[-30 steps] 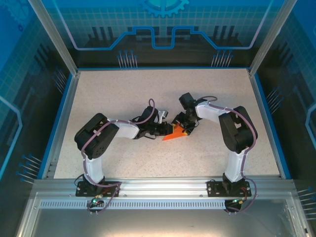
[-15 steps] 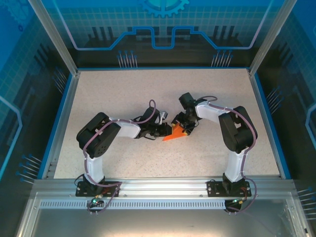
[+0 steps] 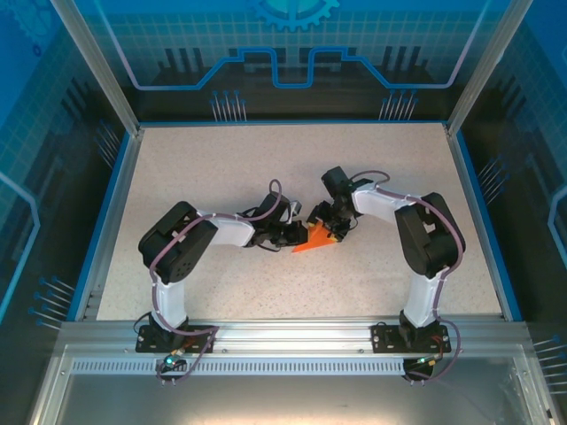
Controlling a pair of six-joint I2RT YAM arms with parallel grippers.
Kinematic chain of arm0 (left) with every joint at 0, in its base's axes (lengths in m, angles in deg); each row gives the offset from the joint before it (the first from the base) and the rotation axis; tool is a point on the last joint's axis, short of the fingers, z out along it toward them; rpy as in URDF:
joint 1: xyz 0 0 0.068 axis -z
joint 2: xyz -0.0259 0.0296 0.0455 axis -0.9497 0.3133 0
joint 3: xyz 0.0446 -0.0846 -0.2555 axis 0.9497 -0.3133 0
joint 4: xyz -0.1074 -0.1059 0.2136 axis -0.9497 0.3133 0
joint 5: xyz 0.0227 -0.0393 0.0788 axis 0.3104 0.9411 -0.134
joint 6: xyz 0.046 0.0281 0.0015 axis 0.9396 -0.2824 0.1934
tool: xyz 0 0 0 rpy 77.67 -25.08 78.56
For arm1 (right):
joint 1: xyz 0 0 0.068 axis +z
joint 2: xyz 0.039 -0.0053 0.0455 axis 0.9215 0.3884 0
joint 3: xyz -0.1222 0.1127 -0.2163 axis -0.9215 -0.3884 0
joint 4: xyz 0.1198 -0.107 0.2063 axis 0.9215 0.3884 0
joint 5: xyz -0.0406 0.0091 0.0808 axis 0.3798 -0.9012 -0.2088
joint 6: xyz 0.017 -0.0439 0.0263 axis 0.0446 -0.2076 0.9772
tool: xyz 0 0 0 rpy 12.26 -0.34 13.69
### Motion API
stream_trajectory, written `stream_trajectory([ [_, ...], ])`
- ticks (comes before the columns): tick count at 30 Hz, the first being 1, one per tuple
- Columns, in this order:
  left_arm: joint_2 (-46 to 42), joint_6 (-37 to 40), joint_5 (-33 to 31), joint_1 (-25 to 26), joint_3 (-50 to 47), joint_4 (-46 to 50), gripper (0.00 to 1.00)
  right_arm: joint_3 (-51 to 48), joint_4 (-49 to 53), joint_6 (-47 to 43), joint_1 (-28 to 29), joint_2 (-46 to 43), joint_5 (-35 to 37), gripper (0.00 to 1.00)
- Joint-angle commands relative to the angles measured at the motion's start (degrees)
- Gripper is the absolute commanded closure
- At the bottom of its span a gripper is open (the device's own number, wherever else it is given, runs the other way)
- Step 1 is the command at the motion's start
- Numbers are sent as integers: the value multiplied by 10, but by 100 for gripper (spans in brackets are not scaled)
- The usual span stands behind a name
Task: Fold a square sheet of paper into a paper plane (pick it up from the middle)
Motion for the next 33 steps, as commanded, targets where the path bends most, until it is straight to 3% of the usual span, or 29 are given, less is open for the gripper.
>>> stream_trajectory([
  [1, 21, 10, -27, 5, 6, 59, 89, -29, 36, -43, -5, -9, 85, 32],
  [9, 27, 9, -32, 8, 12, 69, 90, -37, 13, -110, 6, -75, 86, 35],
  [19, 30, 8, -32, 9, 16, 74, 90, -12, 7, -137, 20, -34, 67, 47],
  [29, 12, 5, -22, 10, 18, 67, 89, -9, 12, -129, 19, -3, 71, 49],
  [33, -23, -2, -11, 8, 14, 52, 82, -19, 7, -121, 16, 7, 72, 49],
])
